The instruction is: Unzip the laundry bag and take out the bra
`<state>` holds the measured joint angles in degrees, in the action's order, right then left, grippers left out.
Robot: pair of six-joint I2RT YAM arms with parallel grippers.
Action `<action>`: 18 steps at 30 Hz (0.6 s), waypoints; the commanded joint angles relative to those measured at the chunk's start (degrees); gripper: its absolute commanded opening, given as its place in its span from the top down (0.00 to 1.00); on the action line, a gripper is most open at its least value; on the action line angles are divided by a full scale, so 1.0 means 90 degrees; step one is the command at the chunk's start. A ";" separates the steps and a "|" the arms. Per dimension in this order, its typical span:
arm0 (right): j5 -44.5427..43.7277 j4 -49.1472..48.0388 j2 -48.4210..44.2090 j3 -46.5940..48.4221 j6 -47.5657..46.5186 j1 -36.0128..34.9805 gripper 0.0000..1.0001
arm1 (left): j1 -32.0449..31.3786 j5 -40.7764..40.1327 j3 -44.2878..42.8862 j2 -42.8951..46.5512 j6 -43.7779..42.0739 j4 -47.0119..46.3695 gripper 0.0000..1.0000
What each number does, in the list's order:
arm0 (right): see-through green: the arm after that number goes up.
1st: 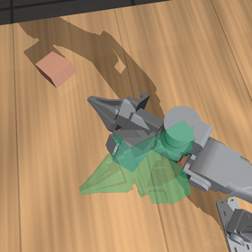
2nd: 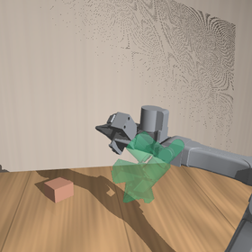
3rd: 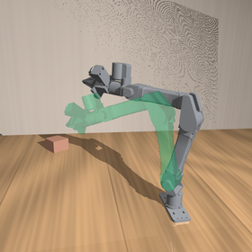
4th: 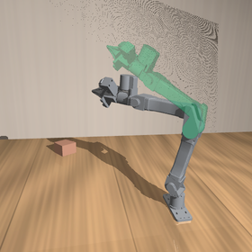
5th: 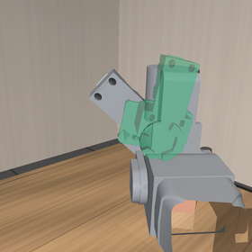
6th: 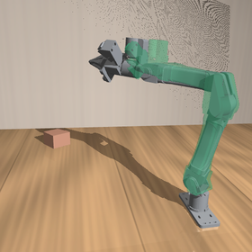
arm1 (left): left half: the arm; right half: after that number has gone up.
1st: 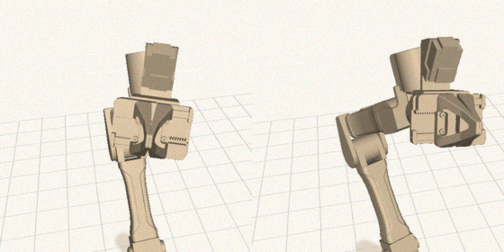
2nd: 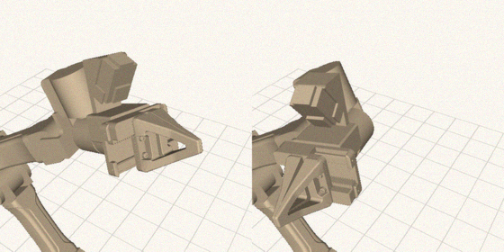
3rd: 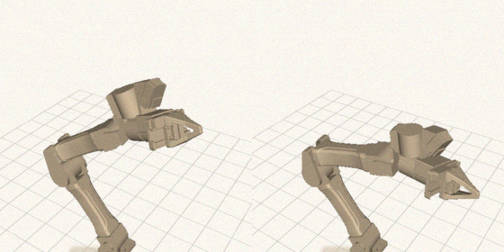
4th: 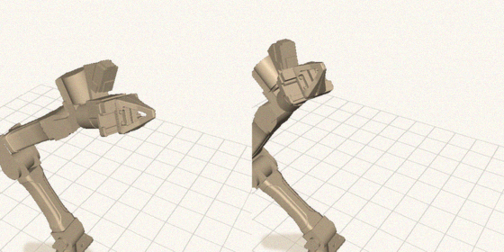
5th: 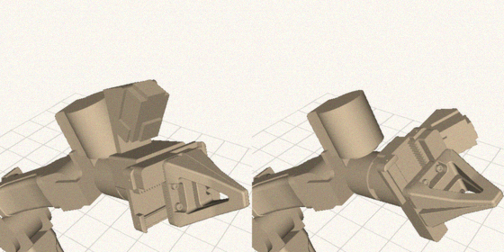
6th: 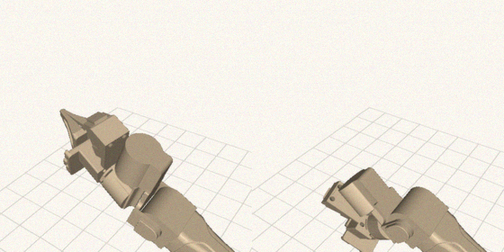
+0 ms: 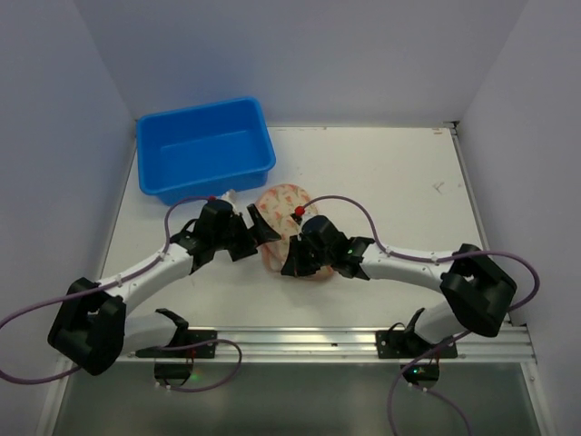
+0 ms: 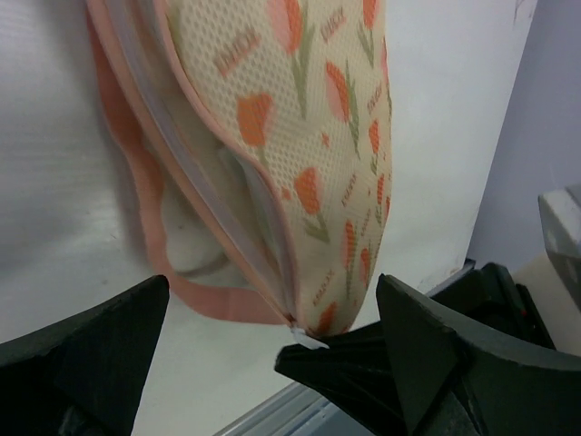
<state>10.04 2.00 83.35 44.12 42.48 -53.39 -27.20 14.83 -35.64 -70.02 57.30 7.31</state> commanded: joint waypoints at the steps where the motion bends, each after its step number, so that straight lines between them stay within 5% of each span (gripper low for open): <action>1: -0.0003 -0.0574 0.0318 0.0498 0.0056 -0.0093 1.00 | -0.0618 -0.0261 0.0258 0.0192 0.0693 -0.0509 0.01; 6: 0.0007 -0.0525 0.0417 0.0538 0.0036 -0.0133 1.00 | -0.0972 -0.0486 0.0386 -0.0032 0.0987 -0.1008 0.11; 15: -0.0471 0.0382 -0.0695 -0.0193 0.0006 -0.0142 1.00 | -0.1021 -0.0525 0.0317 -0.0560 0.1046 -0.1281 0.95; 18: -0.0811 0.0830 -0.1340 -0.0554 -0.0003 -0.0123 1.00 | -0.1021 -0.0486 0.0337 -0.0648 0.1007 -0.1310 1.00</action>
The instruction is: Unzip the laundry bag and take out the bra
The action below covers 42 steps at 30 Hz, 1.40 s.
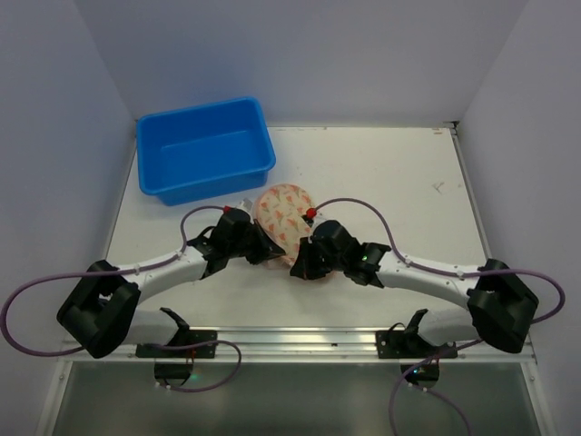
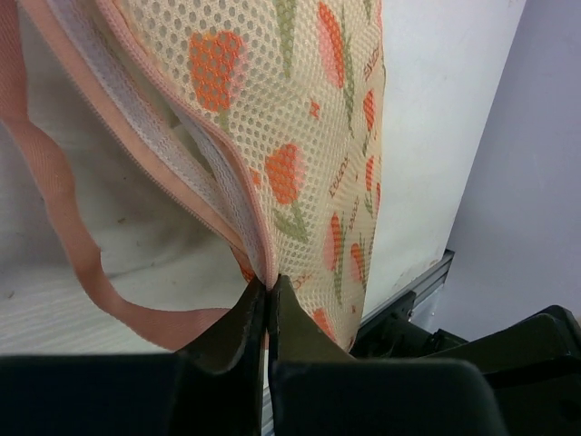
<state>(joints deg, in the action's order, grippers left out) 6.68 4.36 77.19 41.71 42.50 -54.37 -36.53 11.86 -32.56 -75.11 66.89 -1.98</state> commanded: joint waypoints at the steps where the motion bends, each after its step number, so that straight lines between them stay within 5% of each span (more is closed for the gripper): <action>1: -0.0546 0.0715 -0.0840 -0.0376 0.0052 -0.0004 1.00 | 0.0007 -0.0155 0.0004 -0.0072 -0.0069 -0.0269 1.00; 10: -0.0703 0.2474 -0.3213 -0.1089 -0.0356 0.1790 1.00 | 0.0240 0.0106 -0.0210 -0.0062 -0.1063 0.0200 1.00; 20: 0.0800 0.2281 -0.3899 -0.1178 -0.0914 0.1686 1.00 | 0.0417 0.1319 -0.2599 -0.1993 -0.2959 0.0727 1.00; 25: 0.0655 0.1159 -0.3158 -0.1246 -0.0456 0.0994 1.00 | 0.0485 0.0997 -0.3472 -0.2699 -0.3020 0.1245 0.70; 29: 0.0577 -0.0209 -0.1765 -0.1023 -0.0143 0.0690 1.00 | 0.1001 0.1387 -0.2647 -0.2292 -0.2336 0.0670 0.22; 34: 0.0557 -0.1010 -0.0307 -0.0252 -0.0191 0.0485 1.00 | 0.1461 0.0930 -0.1211 -0.1051 -0.1721 0.0600 0.11; 42: 0.0713 -0.1246 0.1023 0.0404 -0.0308 0.0328 1.00 | 0.1228 0.1271 -0.0123 0.0103 -0.1252 -0.0021 0.13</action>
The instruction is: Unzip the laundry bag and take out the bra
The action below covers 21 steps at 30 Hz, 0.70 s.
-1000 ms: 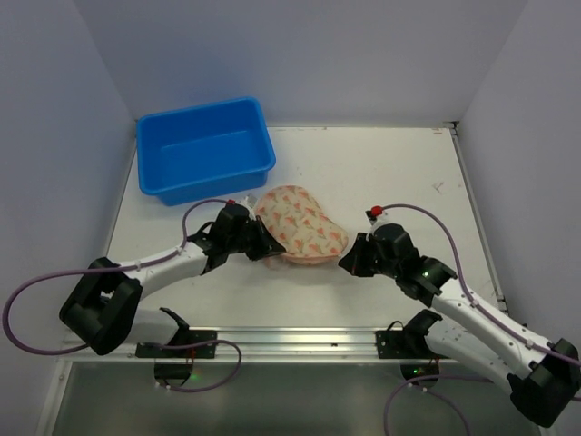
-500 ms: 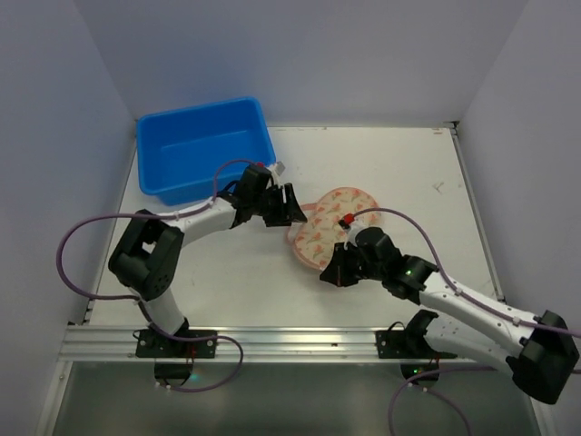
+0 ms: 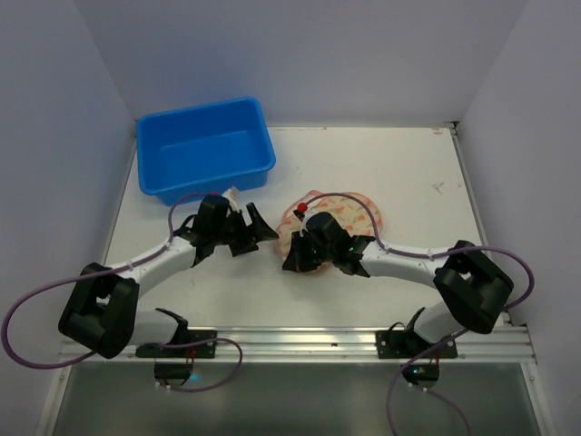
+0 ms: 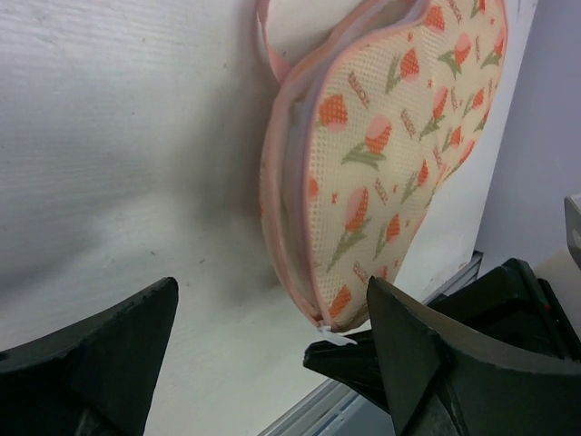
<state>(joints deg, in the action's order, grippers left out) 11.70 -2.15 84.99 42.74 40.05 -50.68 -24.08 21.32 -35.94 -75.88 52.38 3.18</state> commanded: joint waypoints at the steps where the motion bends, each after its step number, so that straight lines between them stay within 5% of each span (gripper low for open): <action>1: 0.0174 -0.0552 0.0224 0.0300 -0.0036 -0.0092 1.00 | -0.0244 0.0161 0.0292 0.0208 0.0391 -0.0684 0.13; 6: 0.0174 -0.0406 0.0215 0.0310 -0.0114 -0.0121 1.00 | -0.0674 -0.0103 0.0117 -0.0289 0.0440 -0.1143 0.21; 9: 0.0135 -0.0230 0.0040 0.0271 -0.0183 -0.0121 1.00 | -0.0762 -0.0084 -0.0058 -0.0797 0.0449 -0.1300 0.39; 11: 0.0067 0.0033 -0.0135 0.0222 -0.0270 -0.0121 1.00 | -0.0801 -0.0055 -0.0137 -0.1021 0.0479 -0.1398 0.75; 13: 0.0008 0.0325 -0.0292 0.0096 -0.0397 -0.0121 1.00 | -0.0802 -0.0113 -0.0166 -0.1061 0.0469 -0.1389 1.00; 21: 0.0127 0.2013 -0.1591 -0.0287 -0.0641 0.0766 1.00 | -0.0109 -0.0182 0.0467 -0.0418 0.0469 -0.1164 1.00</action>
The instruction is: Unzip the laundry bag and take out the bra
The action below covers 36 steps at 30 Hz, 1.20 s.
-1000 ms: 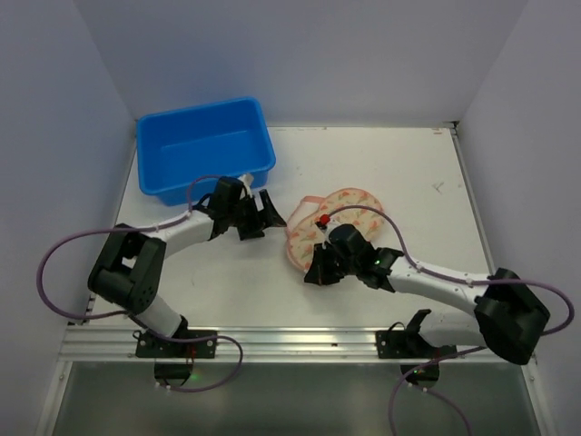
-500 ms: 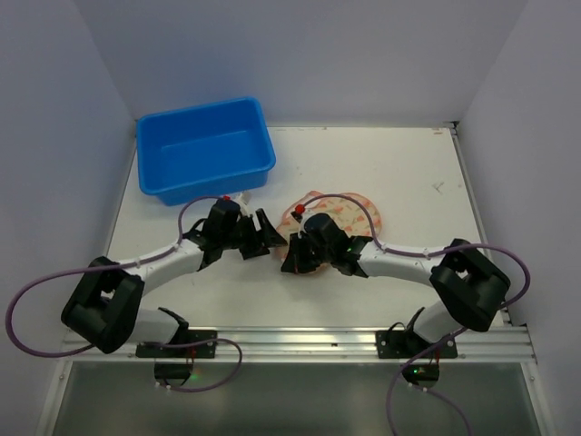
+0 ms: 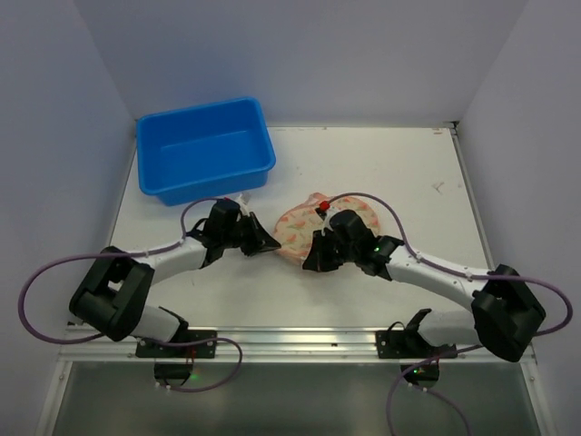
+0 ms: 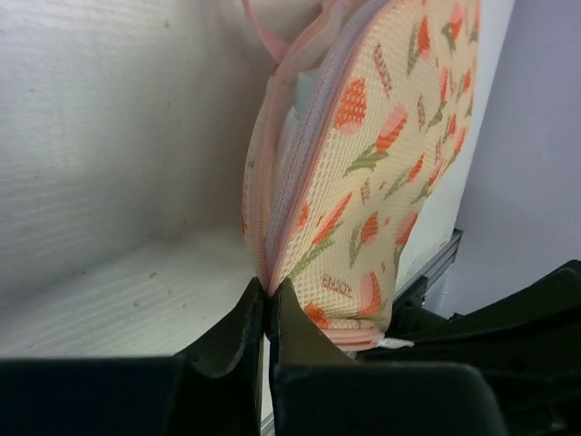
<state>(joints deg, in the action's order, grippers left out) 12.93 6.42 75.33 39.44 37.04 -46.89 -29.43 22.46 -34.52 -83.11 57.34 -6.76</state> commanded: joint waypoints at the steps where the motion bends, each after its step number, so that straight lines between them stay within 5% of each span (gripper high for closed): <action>1: -0.0175 0.1587 -0.0692 0.0119 -0.0403 0.0444 1.00 | 0.0564 -0.0298 0.0533 0.0503 -0.0082 -0.0069 1.00; 7: -0.0528 0.2012 -0.1367 -0.0270 -0.0687 0.0953 1.00 | 0.0488 -0.0103 0.1412 0.1206 0.0132 -0.0341 1.00; 11: -0.0577 0.1953 -0.1407 -0.0339 -0.0687 0.0962 1.00 | -0.0653 -0.0531 0.1765 0.1578 0.0483 -0.0566 0.98; 15: -0.0801 0.1953 -0.1670 -0.0281 -0.0639 0.0962 0.65 | -0.1105 -0.0649 0.1970 0.1919 0.0767 -0.0616 0.69; 16: -0.0860 0.1905 -0.1758 -0.0261 -0.0581 0.0953 0.58 | -0.1115 -0.0727 0.2009 0.2307 0.0767 -0.0577 0.50; 19: -0.1230 0.1788 -0.2002 -0.0155 -0.0415 0.0962 0.36 | -0.1134 -0.1321 0.1593 0.3098 0.0495 0.0280 0.18; 21: -0.1445 0.1797 -0.1983 -0.0047 -0.0288 0.0992 0.27 | -0.1134 -0.1947 0.0969 0.3345 0.0085 0.1442 0.12; 29: -0.1566 0.1360 -0.1174 -0.0202 0.0543 0.1879 0.18 | -0.1124 -0.2662 -0.0665 0.2440 -0.1846 0.2285 0.12; 36: -0.0333 -0.0097 0.0514 0.0633 -0.0676 0.2056 0.18 | -0.1086 -0.2144 -0.1661 0.0954 -0.2426 0.2197 0.14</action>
<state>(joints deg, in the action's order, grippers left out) 4.49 13.78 75.83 38.92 36.32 -28.49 -39.44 2.17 -46.22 -72.66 40.69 11.57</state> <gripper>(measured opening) 0.822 0.858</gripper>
